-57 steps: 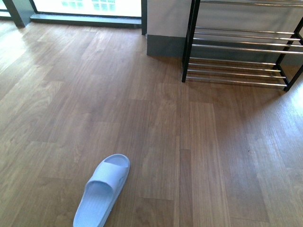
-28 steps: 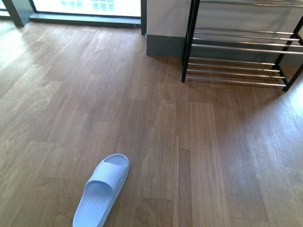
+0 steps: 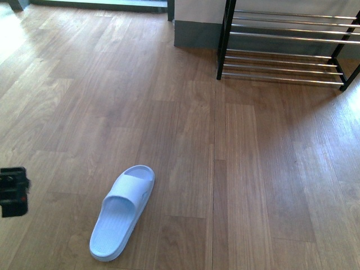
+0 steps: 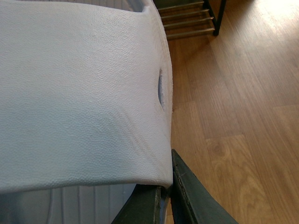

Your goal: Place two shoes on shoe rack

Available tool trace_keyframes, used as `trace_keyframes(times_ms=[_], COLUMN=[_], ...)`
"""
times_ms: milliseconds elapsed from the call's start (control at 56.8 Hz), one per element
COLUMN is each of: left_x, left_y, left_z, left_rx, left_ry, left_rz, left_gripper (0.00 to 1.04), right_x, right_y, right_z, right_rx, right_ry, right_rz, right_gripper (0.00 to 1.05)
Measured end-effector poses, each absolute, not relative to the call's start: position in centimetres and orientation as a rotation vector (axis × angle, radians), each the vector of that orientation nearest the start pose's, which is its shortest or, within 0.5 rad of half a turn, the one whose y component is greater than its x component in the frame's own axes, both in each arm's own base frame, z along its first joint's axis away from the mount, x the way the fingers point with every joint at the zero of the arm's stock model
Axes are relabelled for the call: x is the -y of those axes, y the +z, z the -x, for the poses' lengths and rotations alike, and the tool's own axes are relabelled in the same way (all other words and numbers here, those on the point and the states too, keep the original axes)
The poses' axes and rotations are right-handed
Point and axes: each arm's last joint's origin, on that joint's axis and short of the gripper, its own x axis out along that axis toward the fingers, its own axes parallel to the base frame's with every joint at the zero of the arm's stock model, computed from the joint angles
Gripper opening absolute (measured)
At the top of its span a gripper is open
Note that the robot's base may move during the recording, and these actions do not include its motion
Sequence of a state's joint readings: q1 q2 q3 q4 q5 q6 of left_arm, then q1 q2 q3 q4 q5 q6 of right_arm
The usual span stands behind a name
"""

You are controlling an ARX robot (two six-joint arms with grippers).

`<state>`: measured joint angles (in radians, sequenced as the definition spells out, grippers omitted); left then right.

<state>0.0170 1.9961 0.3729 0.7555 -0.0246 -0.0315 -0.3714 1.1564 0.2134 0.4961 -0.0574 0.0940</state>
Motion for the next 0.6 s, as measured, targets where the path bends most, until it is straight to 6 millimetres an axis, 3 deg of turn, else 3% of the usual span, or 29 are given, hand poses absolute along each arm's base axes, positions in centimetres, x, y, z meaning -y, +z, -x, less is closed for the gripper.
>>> trace_keyframes(times_ms=[211,599], left_x=[1.6,3.1], left_y=[-1.6,-5.3], left_z=[-26.8,-29.6], left_rx=[-0.997,-1.086], left_ry=[-0.077,-0.123], left_rz=[-0.110,-0.211], left_gripper=[0.95,0.95], right_x=[6.9,6.9], right_y=[14.0,14.0], right_z=[-18.1,-18.1], right_rx=[-0.424,-0.424], right_ry=[-0.329,-0.329], right_rz=[-0.187,-0.187], right_gripper=[0.01,0.01])
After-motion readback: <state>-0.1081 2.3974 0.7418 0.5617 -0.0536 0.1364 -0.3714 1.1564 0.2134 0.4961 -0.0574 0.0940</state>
